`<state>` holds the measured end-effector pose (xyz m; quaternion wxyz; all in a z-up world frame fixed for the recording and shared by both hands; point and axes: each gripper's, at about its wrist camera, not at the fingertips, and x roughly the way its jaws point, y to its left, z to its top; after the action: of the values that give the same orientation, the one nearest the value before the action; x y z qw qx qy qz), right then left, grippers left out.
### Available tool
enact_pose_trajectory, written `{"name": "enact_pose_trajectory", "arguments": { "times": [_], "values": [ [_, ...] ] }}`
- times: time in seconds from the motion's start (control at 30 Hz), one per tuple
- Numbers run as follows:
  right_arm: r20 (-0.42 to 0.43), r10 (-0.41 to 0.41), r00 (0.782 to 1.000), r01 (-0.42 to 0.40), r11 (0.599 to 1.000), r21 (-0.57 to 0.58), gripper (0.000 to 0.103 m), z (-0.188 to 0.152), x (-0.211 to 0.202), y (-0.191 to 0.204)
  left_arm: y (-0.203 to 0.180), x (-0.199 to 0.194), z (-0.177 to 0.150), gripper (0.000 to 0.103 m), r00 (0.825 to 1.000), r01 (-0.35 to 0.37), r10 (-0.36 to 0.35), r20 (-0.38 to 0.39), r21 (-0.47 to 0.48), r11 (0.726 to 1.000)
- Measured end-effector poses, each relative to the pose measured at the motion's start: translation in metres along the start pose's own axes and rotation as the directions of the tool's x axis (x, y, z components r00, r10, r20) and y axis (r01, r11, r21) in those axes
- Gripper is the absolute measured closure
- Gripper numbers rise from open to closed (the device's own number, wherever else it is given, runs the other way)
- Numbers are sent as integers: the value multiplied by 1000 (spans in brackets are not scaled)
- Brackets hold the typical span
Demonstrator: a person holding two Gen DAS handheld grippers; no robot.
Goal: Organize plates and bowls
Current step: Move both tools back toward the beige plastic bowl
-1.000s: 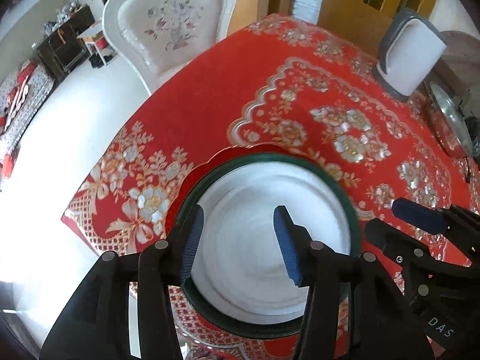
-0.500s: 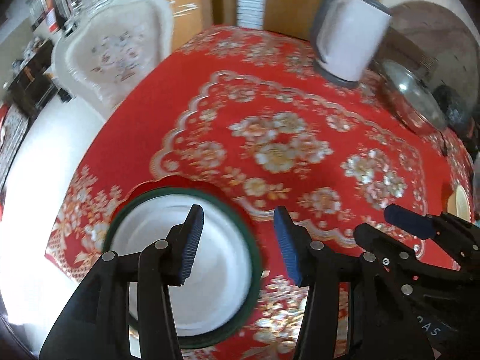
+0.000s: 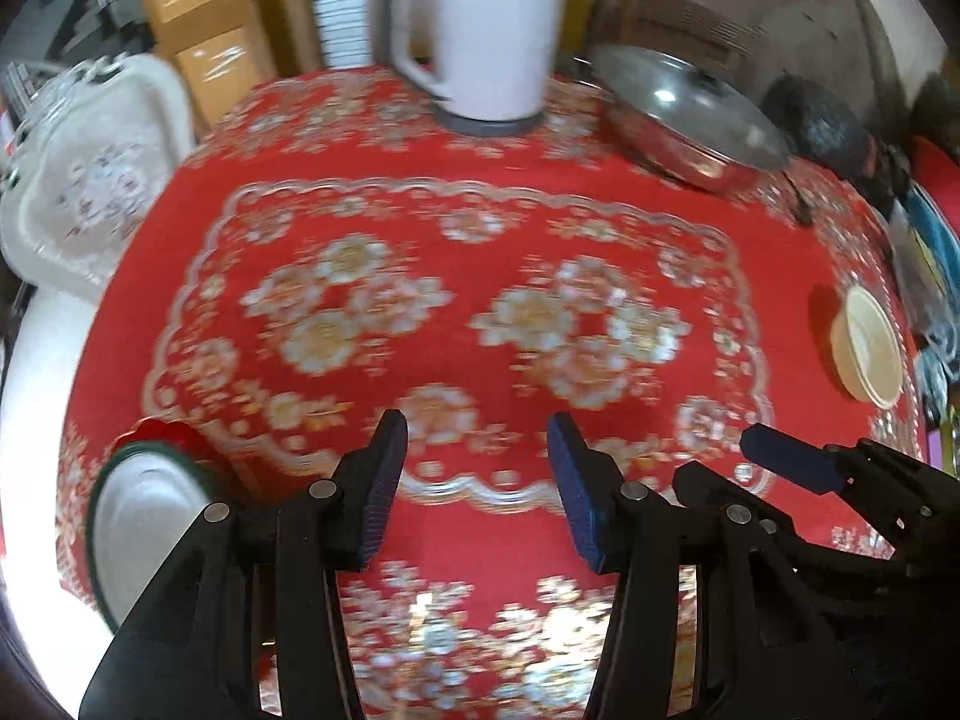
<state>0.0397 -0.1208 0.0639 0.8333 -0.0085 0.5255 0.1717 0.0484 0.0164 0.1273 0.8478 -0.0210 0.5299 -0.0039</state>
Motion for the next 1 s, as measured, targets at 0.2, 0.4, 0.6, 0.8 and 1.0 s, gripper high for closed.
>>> {"name": "enact_pose_trajectory", "arguments": {
  "times": [0.2,0.4,0.6,0.8,1.0],
  "values": [
    [6,-40,999,40,996,77,55,-11,-15,-49,-66,12,8,54,999,52,-51,-14,92,994],
    [11,-81,997,78,981,175,53,-24,-30,-102,-120,21,13,54,996,88,-84,-32,172,981],
    [13,-119,993,111,955,276,52,-39,-41,-155,-172,36,14,54,993,117,-105,-60,244,963],
    [9,-157,987,143,917,373,50,-58,-52,-207,-221,52,16,54,987,152,-128,-102,294,943],
    [13,-209,978,179,865,469,49,-76,-67,-265,-264,69,27,54,980,185,-150,-130,319,930]
  ]
}}
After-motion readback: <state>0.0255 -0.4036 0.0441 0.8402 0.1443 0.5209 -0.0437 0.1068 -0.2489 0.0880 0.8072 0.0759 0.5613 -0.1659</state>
